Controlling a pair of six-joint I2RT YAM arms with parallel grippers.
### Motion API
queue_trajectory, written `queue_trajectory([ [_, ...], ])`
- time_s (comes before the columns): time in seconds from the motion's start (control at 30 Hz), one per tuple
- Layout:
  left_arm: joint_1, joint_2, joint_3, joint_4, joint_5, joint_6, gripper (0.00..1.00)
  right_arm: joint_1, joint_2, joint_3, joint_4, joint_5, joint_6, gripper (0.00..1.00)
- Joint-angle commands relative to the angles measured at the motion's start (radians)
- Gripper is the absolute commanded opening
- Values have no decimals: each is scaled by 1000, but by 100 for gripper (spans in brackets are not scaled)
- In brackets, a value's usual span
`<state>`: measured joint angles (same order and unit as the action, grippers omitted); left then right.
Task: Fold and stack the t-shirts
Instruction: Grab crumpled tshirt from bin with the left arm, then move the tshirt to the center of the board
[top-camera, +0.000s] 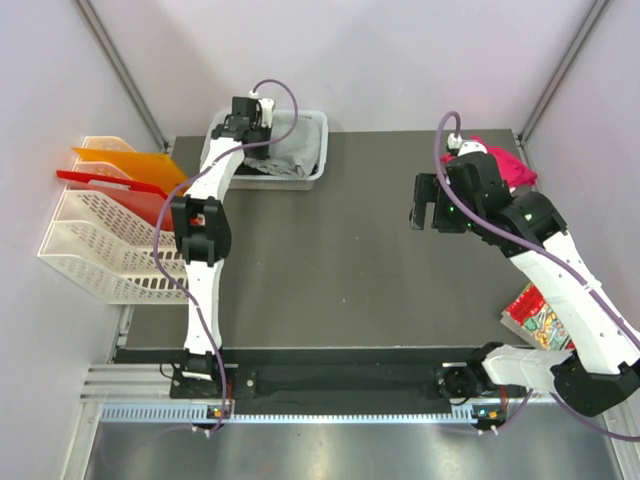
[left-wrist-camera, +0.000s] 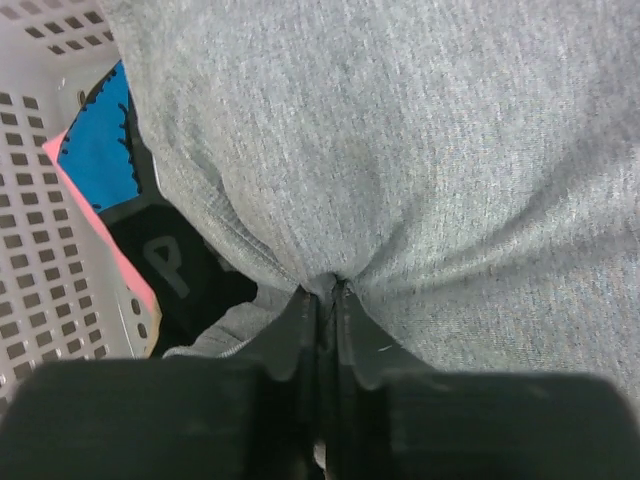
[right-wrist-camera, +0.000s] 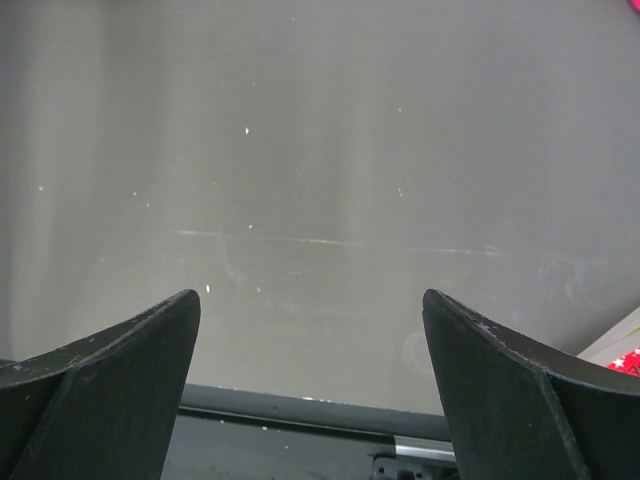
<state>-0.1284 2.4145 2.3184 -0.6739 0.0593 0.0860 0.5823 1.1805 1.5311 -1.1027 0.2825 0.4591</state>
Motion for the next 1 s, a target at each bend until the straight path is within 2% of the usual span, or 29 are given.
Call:
queue_trajectory([
  [0.0,3,-47,-14,19,39,-3,1,16,-15,-8,23,11,26,92],
  [0.23,-2,-254,51,25,210,38,0,16,1,-15,78,-20,-19,91],
  [0.4,-43,-504,49,-30,379,130,0,14,11,-32,130,-36,-71,91],
  [0.47,-95,-616,21,-85,408,206,0,14,18,-43,144,-36,-82,91],
  [0.6,-194,-775,-63,-136,418,245,0,14,13,-42,181,-13,-97,90],
  [0.7,-206,-833,-28,-194,435,213,0,13,-8,-37,204,23,-109,89],
  [0.8,-205,-879,-16,-229,375,190,0,14,-33,-32,211,66,-120,89],
  [0.87,-205,-926,-27,-243,326,179,0,13,-53,-32,213,96,-122,88],
  [0.97,-205,-994,-91,-276,330,179,0,10,-88,-38,216,135,-114,88],
])
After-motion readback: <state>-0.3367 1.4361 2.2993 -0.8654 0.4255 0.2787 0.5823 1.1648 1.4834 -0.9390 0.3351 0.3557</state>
